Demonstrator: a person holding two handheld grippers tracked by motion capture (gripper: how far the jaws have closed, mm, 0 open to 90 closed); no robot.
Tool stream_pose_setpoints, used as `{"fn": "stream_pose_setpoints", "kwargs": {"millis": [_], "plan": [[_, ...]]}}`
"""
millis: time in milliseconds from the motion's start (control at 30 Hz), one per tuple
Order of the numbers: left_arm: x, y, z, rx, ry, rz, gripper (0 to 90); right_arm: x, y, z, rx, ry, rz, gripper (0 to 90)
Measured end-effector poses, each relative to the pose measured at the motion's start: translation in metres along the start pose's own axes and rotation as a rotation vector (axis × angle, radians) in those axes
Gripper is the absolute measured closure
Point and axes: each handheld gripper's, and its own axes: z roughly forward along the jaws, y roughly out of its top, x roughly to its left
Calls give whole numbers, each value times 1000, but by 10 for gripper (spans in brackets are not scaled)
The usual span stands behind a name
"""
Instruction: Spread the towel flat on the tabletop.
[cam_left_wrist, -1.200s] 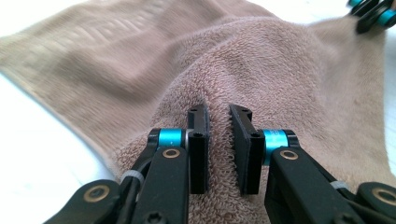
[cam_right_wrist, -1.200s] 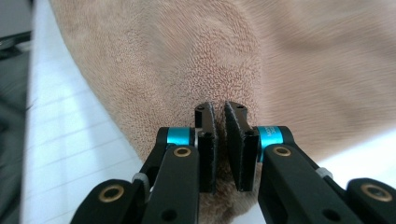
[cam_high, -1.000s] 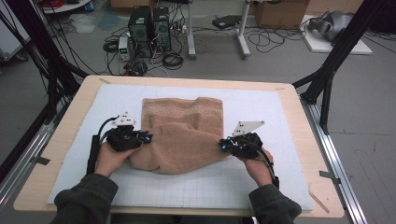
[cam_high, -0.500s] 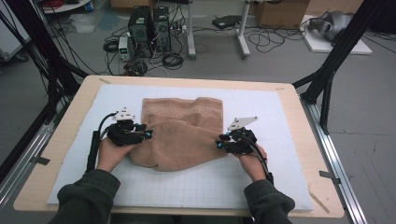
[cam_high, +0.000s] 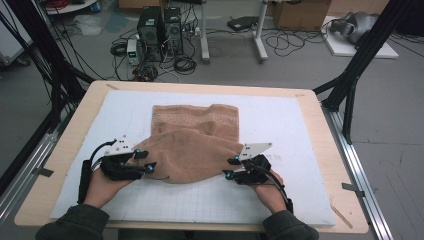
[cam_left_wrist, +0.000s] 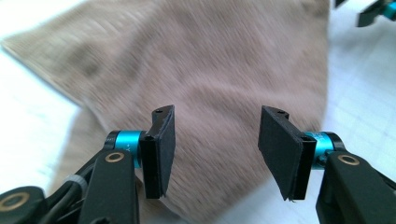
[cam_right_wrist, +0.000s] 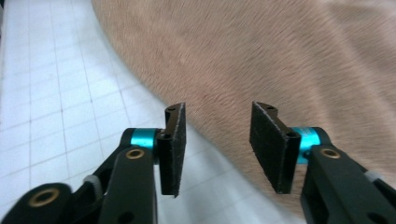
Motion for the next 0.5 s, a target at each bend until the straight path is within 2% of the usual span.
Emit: {"fn": "stream_pose_setpoints", "kwargs": {"millis": [33,100,167,267,367,433,500], "plan": [[0,-4,3,11,-5,-5,472,1,-2,4,4,7,0,542],[-1,-8,9,55,-11,13,471,1,-3,11,27,11,3,536],[-2,-11,14,66,-27,16,470,0,-4,18,48,13,0,537],[-5,-17,27,118,-8,48,494,0,-4,27,77,4,-9,554],[-5,-17,31,100,13,53,608,-2,-2,30,73,-18,-20,692],[-5,-15,31,95,18,51,748,-4,-2,30,75,-43,-26,802],[-7,-14,29,87,18,51,806,-7,-2,29,65,-25,-8,842]]}}
